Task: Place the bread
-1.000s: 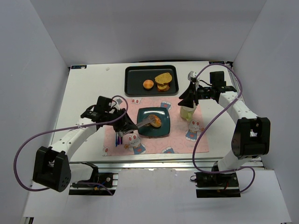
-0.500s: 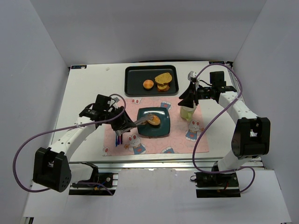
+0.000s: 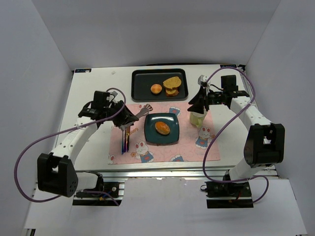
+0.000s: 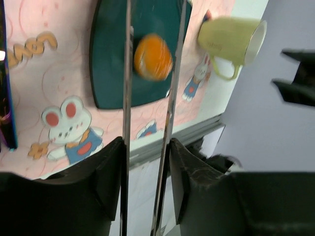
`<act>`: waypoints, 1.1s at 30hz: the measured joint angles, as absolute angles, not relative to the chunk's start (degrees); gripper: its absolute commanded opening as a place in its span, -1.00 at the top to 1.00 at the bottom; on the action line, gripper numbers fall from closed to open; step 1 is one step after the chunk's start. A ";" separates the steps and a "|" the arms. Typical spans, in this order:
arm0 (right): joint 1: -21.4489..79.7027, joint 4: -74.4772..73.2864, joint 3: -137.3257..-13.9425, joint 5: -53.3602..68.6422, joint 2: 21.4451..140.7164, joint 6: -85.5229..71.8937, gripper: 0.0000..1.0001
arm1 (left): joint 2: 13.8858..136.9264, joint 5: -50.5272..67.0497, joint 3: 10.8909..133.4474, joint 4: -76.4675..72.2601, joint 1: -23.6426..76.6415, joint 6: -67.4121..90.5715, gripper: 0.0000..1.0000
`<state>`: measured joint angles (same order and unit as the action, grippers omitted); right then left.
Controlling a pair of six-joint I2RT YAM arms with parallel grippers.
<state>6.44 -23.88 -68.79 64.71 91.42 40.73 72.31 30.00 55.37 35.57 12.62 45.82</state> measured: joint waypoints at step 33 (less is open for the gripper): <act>6.44 -23.83 -68.36 64.88 90.54 41.30 -0.04 | 106.52 24.84 79.26 16.99 11.84 55.70 -0.05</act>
